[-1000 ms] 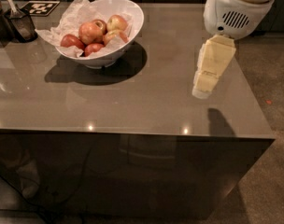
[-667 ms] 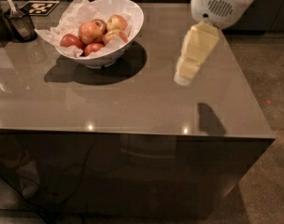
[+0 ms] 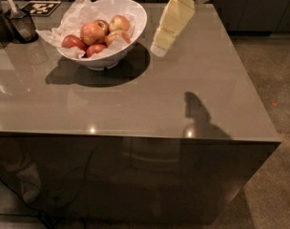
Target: Pick apple from white bowl
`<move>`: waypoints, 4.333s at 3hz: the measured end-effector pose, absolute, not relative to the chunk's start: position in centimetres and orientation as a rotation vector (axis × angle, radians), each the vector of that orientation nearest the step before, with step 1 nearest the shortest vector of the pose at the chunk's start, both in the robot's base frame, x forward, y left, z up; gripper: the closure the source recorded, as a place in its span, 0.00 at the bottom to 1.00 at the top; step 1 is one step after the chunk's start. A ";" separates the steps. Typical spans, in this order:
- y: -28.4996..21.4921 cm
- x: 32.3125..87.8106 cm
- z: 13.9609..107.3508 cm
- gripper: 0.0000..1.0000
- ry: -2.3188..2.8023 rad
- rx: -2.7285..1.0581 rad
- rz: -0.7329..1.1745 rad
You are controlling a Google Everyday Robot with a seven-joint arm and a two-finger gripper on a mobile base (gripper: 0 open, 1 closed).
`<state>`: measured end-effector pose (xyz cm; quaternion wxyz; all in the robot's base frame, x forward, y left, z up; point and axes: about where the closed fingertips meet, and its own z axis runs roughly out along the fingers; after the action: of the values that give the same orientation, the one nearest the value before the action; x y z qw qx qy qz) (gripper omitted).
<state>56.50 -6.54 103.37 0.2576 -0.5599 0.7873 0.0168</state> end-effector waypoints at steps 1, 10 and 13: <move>-6.4 56.6 103.4 0.00 2.131 -1.516 0.051; 13.2 74.9 95.2 0.00 2.154 -1.540 0.266; 14.2 76.0 92.5 0.00 2.187 -1.545 0.297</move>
Offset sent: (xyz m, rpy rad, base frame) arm 0.0245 0.0300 -0.0097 0.0749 0.0556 0.0339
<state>76.02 14.22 92.48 0.2219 -0.5590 0.7916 0.1077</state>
